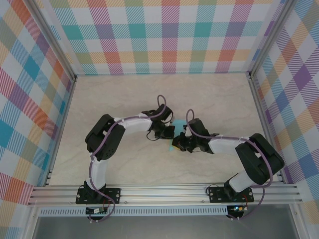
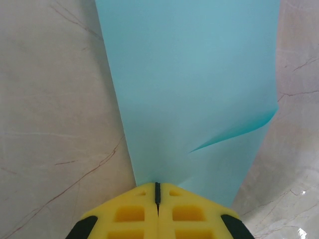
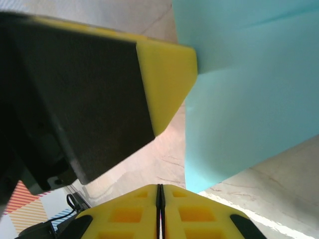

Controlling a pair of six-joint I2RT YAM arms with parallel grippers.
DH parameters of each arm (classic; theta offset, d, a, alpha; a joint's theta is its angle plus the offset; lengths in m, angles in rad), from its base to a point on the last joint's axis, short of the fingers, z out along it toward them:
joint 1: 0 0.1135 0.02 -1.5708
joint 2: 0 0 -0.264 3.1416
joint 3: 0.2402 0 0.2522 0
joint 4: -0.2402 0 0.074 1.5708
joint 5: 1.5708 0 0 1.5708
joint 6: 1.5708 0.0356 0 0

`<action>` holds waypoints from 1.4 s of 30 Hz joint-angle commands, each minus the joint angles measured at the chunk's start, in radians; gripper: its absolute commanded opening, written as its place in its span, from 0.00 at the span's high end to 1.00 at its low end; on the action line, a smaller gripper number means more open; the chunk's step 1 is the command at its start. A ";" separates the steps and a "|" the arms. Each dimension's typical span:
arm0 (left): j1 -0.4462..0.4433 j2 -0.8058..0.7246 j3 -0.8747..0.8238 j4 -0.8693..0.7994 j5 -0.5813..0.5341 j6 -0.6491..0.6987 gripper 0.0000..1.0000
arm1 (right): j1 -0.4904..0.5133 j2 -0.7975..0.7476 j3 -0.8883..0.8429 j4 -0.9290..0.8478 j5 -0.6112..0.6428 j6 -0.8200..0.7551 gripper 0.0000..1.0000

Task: Fold a paper plane with a square sheet of paper (pick it up from the middle)
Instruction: Third fold the triangle at the center of the table.

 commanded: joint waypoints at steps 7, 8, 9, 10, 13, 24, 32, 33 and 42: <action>0.016 0.038 -0.001 -0.038 -0.018 -0.012 1.00 | 0.065 0.077 0.027 0.063 0.047 0.039 0.91; 0.016 0.037 -0.001 -0.038 -0.017 -0.012 0.99 | 0.065 0.086 0.029 0.060 0.053 0.037 0.91; 0.016 0.038 0.000 -0.037 -0.017 -0.013 1.00 | 0.066 0.098 0.037 0.053 0.063 0.035 0.91; 0.016 0.038 0.001 -0.039 -0.017 -0.011 1.00 | 0.065 0.111 0.042 0.047 0.068 0.034 0.91; 0.016 0.039 0.004 -0.044 -0.019 -0.009 1.00 | 0.065 0.146 0.050 0.019 0.073 0.034 0.92; 0.017 0.039 0.000 -0.054 -0.027 -0.003 1.00 | 0.010 0.047 0.042 -0.028 0.101 0.024 0.89; 0.019 0.047 0.007 -0.057 -0.022 0.000 1.00 | -0.034 0.161 0.050 0.033 0.028 0.019 0.91; 0.019 0.047 0.007 -0.057 -0.022 -0.001 1.00 | -0.035 0.165 0.047 0.029 0.031 0.021 0.91; 0.020 0.042 0.009 -0.074 -0.034 0.009 1.00 | -0.103 0.070 0.076 -0.048 0.025 -0.034 0.89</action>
